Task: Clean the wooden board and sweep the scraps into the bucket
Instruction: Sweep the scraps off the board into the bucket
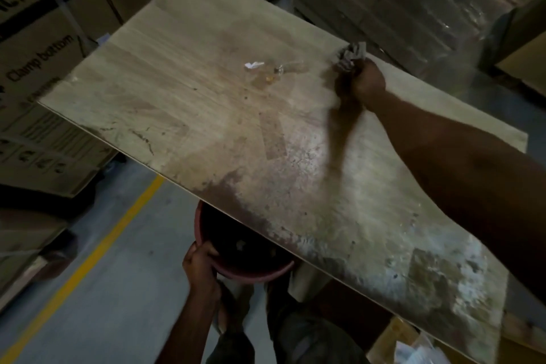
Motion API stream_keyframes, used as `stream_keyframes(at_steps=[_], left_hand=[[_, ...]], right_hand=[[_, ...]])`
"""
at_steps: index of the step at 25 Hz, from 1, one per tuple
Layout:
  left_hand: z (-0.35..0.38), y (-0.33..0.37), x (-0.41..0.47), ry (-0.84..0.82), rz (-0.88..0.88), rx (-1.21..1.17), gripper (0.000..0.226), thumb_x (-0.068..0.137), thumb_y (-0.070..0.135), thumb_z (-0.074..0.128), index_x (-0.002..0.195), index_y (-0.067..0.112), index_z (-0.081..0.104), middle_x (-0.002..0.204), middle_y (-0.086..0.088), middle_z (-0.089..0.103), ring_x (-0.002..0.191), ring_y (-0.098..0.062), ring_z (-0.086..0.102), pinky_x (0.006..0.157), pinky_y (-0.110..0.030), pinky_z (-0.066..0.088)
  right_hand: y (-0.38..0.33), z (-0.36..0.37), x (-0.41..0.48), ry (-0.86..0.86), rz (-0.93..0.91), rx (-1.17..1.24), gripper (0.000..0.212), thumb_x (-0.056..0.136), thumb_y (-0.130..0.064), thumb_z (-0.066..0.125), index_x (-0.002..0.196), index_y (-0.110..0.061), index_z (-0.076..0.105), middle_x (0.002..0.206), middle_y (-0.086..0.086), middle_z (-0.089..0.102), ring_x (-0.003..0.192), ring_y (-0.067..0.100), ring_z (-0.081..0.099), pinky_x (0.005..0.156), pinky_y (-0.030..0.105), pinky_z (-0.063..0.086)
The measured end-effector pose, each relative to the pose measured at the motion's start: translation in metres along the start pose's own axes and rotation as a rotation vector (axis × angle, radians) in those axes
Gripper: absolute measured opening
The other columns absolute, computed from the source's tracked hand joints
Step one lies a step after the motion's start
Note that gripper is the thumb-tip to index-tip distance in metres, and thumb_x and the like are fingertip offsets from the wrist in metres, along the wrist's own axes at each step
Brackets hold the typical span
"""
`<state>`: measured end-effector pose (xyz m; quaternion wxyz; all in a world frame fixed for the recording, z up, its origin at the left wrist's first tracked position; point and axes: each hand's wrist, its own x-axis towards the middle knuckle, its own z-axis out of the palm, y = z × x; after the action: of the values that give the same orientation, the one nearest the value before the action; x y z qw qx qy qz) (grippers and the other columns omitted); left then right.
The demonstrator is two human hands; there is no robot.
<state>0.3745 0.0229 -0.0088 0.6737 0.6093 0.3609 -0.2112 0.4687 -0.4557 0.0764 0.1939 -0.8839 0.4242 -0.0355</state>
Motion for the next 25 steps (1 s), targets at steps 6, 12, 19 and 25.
stream_keyframes(at_steps=[6, 12, 19, 25], left_hand=[[-0.004, -0.011, 0.0, -0.028, -0.011, -0.002, 0.032, 0.07, -0.016, 0.047, 0.055, 0.012, 0.046, 0.053, 0.002, 0.045, 0.054, -0.016, 0.041, 0.057, -0.031, 0.032], [-0.009, -0.009, 0.002, -0.044, -0.003, -0.001, 0.027, 0.069, -0.015, 0.05, 0.057, 0.009, 0.046, 0.054, -0.001, 0.046, 0.059, -0.02, 0.044, 0.06, -0.031, 0.034], [-0.005, -0.001, 0.001, -0.088, 0.032, 0.004, 0.027, 0.07, -0.017, 0.045, 0.056, 0.007, 0.047, 0.045, 0.007, 0.05, 0.047, -0.009, 0.047, 0.052, -0.024, 0.037], [-0.001, -0.003, 0.012, -0.082, 0.031, 0.028, 0.025, 0.07, -0.015, 0.047, 0.059, 0.007, 0.048, 0.047, 0.006, 0.05, 0.048, -0.013, 0.045, 0.055, -0.027, 0.035]], right_hand=[[-0.01, 0.042, -0.059, 0.025, -0.138, -0.223, 0.046, 0.099, -0.024, 0.051, 0.145, -0.02, 0.055, 0.152, 0.017, 0.048, 0.127, 0.044, 0.053, 0.103, 0.047, 0.042], [-0.04, 0.069, -0.186, -0.058, -0.19, -0.165, 0.05, 0.102, -0.015, 0.042, 0.151, -0.022, 0.047, 0.159, 0.01, 0.043, 0.137, 0.042, 0.043, 0.104, 0.056, 0.043], [-0.055, 0.085, -0.318, -0.122, -0.456, -0.045, 0.059, 0.084, -0.017, 0.069, 0.14, -0.03, 0.055, 0.152, -0.002, 0.05, 0.126, 0.03, 0.045, 0.089, 0.044, 0.045], [-0.066, 0.034, -0.194, 0.391, -0.189, 0.291, 0.047, 0.087, 0.004, 0.051, 0.131, -0.006, 0.062, 0.129, 0.018, 0.063, 0.114, 0.039, 0.053, 0.085, 0.042, 0.047]])
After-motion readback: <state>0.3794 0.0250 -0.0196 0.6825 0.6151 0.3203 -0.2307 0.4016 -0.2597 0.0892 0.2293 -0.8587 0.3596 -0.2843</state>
